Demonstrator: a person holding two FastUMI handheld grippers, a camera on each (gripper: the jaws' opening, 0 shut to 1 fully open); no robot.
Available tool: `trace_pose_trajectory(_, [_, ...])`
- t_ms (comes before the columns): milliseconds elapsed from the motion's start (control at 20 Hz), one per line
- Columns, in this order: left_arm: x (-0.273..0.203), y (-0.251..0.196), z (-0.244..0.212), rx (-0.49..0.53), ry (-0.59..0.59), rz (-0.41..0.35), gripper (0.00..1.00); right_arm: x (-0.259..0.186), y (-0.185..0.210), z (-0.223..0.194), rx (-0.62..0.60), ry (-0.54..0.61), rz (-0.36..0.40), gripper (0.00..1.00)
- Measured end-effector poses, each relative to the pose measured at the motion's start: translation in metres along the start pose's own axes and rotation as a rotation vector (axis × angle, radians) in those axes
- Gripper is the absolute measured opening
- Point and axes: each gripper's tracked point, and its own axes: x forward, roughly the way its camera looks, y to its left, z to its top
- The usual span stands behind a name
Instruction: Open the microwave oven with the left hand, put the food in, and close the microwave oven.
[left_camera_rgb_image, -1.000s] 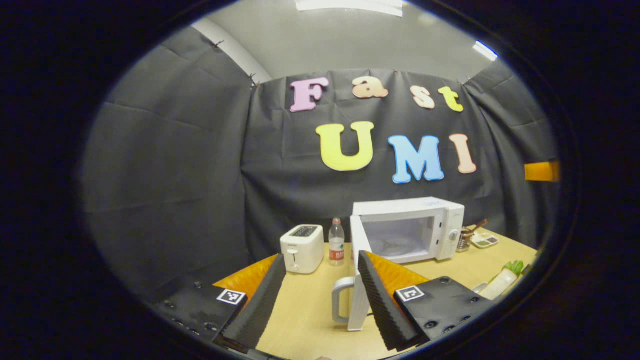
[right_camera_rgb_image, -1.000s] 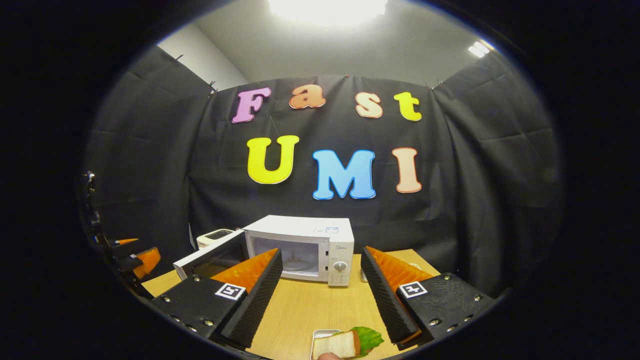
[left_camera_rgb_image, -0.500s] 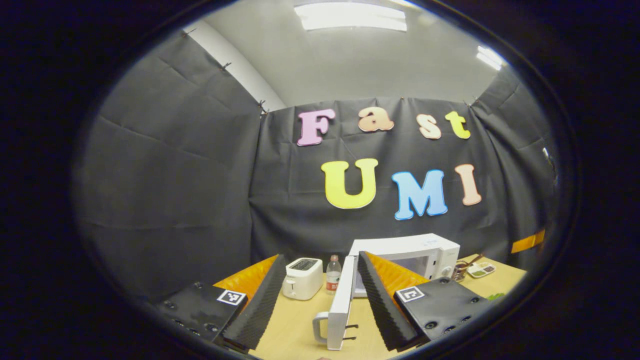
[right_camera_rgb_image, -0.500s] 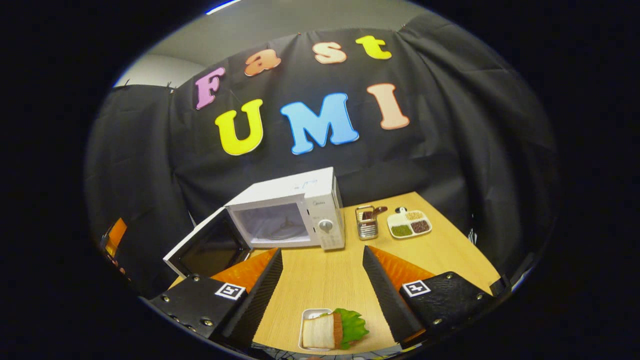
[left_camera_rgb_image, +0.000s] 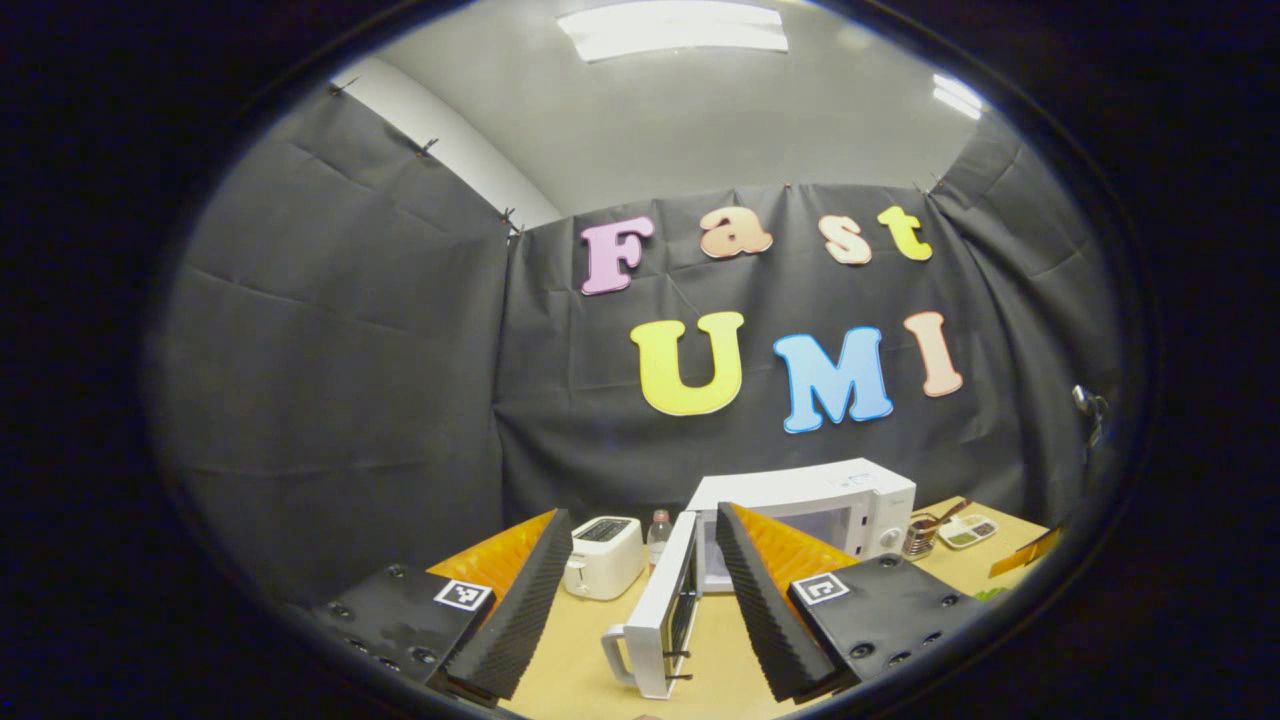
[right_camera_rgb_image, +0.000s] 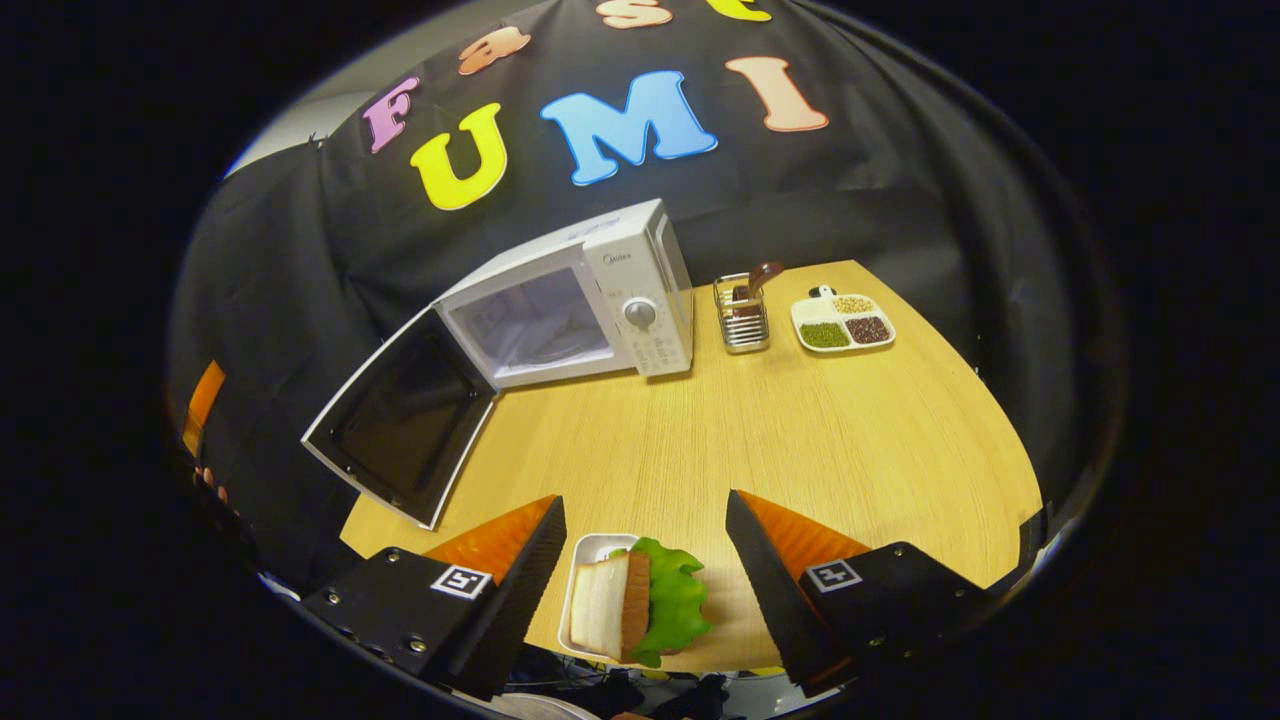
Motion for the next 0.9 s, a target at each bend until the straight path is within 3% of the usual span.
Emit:
trace_pose_trajectory(200, [-0.003, -0.007, 0.001, -0.003, 0.004, 0.016, 0.93, 0.008, -0.012, -0.026, -0.001, 0.085, 0.012, 0.98])
trace_pose_trajectory(650, [-0.012, -0.028, -0.001, 0.015, 0.011, 0.027, 0.94, 0.018, -0.007, -0.080, 0.119, 0.273, 0.124, 0.98])
trace_pose_trajectory(750, [-0.015, -0.031, -0.001, 0.018, 0.012, 0.035, 0.93, 0.018, -0.002, -0.085, 0.155, 0.298, 0.160, 0.93])
trace_pose_trajectory(800, [-0.017, -0.032, -0.001, 0.019, 0.012, 0.043, 0.93, 0.022, 0.000, -0.088, 0.175, 0.311, 0.172, 0.75])
trace_pose_trajectory(900, [-0.022, -0.033, 0.001, 0.012, 0.013, 0.059, 0.94, 0.020, 0.003, -0.087, 0.215, 0.318, 0.201, 0.65])
